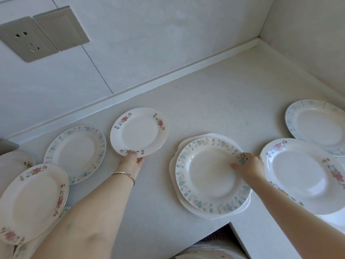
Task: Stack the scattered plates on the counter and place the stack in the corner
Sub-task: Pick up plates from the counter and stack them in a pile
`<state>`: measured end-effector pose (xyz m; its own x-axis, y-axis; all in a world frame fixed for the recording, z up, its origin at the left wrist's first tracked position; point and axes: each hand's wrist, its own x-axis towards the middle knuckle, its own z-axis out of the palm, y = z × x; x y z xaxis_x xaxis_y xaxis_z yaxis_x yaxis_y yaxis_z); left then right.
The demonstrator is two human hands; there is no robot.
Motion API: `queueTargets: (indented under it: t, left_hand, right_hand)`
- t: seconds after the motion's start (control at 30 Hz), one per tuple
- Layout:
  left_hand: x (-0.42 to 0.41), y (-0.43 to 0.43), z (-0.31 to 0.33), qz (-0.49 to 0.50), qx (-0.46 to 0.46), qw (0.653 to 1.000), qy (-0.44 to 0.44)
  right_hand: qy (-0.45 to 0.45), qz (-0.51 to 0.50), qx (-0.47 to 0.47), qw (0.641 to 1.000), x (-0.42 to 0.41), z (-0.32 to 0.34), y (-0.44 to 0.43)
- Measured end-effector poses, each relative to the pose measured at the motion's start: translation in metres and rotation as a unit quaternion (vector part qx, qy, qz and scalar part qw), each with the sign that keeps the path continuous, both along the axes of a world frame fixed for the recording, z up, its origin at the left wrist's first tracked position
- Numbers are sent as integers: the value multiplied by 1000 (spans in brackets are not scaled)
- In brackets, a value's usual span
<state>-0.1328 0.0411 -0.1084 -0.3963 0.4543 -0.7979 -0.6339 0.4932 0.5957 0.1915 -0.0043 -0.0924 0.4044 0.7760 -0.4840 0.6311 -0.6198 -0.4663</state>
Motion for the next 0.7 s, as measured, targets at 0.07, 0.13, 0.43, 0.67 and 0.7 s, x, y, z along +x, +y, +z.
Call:
queueTargets:
  t: [0.07, 0.13, 0.43, 0.67, 0.7]
  left_hand:
    - [-6, 4, 5, 34, 10, 999, -7]
    - [-8, 4, 21, 18, 34, 999, 17]
    - [38, -36, 104, -281, 110, 949, 92]
    - [89, -67, 69, -436, 60, 891, 113]
    - [91, -71, 61, -457, 50, 878, 130]
  right_hand:
    - [8, -3, -8, 1000, 1, 1, -1]
    - [5, 0, -8, 1000, -1, 4, -4]
    - [323, -48, 181, 928, -20, 73, 9]
    - [87, 2, 48, 995, 25, 38, -30]
    - [84, 2, 24, 996, 28, 31, -39]
